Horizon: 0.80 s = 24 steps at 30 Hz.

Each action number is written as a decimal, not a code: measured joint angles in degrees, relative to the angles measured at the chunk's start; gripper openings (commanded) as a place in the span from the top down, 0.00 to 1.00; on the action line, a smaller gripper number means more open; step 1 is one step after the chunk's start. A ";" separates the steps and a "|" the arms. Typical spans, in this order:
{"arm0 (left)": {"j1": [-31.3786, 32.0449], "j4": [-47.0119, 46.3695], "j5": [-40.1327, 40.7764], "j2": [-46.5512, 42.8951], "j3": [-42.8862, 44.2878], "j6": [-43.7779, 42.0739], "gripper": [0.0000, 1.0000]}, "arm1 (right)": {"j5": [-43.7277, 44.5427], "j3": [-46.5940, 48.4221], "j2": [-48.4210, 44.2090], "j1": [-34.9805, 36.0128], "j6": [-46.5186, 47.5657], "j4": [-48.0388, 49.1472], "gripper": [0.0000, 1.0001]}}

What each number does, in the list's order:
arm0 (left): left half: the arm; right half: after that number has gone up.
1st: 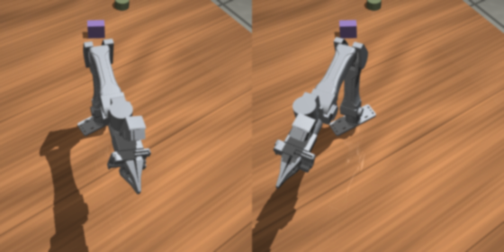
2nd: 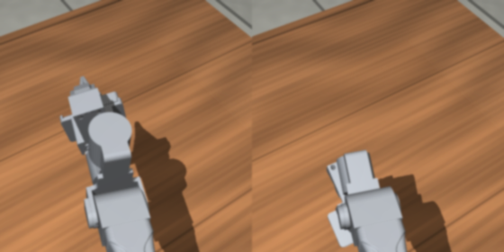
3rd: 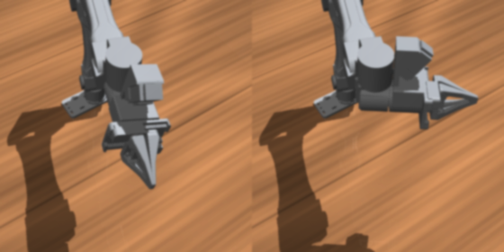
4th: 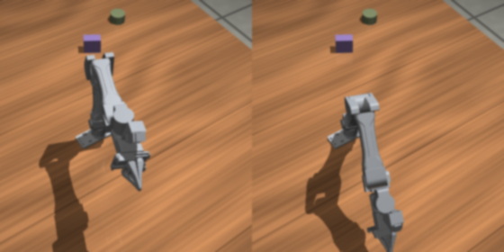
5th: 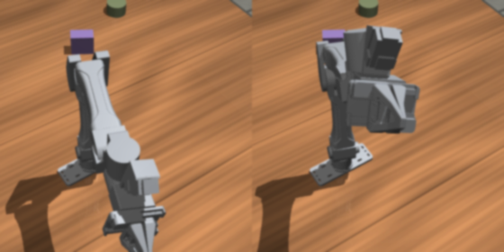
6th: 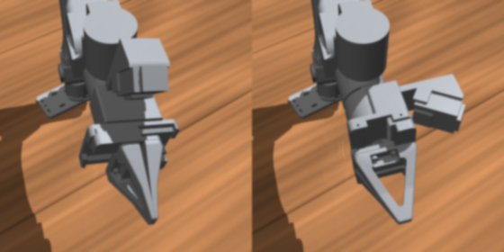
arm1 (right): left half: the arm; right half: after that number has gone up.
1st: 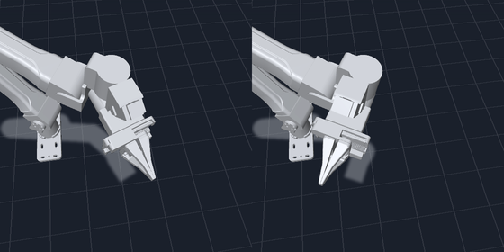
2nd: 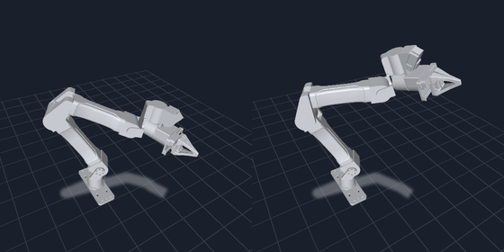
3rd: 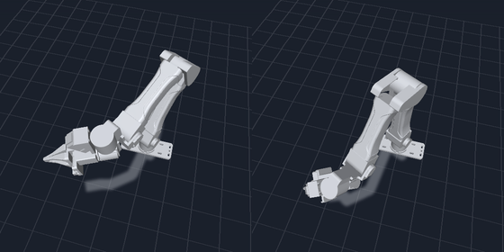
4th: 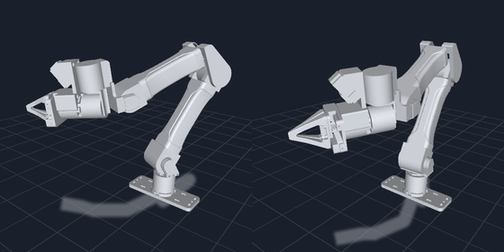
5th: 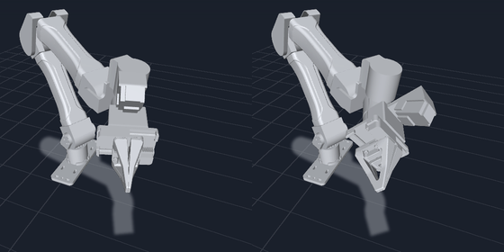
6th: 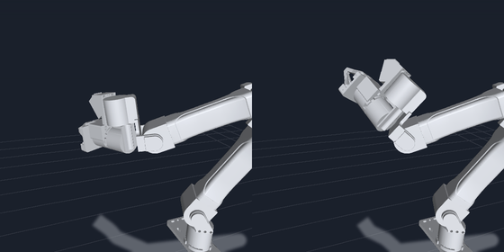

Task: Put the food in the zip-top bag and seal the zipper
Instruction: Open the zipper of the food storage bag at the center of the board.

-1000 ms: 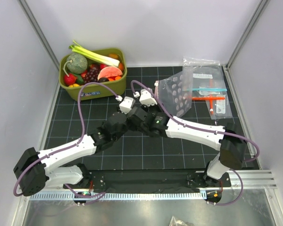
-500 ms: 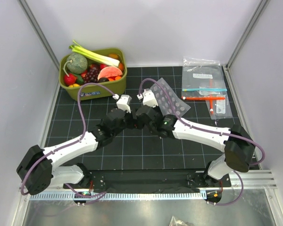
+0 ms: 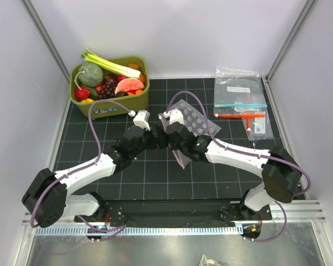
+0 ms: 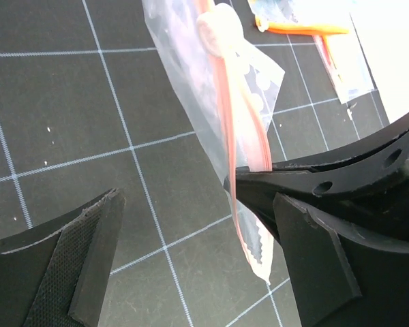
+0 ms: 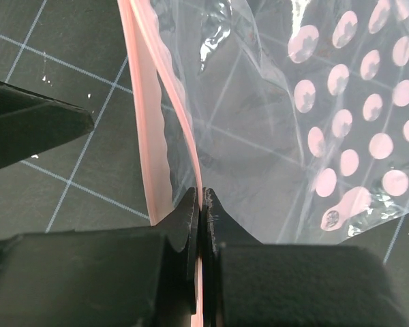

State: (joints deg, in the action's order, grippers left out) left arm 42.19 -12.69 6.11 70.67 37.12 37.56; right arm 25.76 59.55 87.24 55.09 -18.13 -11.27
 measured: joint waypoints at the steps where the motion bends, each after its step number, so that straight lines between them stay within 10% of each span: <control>1: -0.02 -0.09 -0.13 0.20 0.00 0.00 0.10 | -0.48 -0.22 -0.04 -0.17 -0.20 0.13 0.99; 11: -0.68 -1.03 -1.33 1.36 0.00 1.03 0.29 | -1.92 -2.12 -3.30 -0.94 -2.58 1.57 0.99; 24: -0.74 -4.55 -2.25 -0.61 -3.04 0.76 0.20 | -4.90 -3.54 -4.92 -2.60 -4.55 3.52 0.99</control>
State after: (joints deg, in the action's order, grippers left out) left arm 41.45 -17.23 3.86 70.06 34.09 38.33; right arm 20.86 56.01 82.32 52.49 -22.68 -7.75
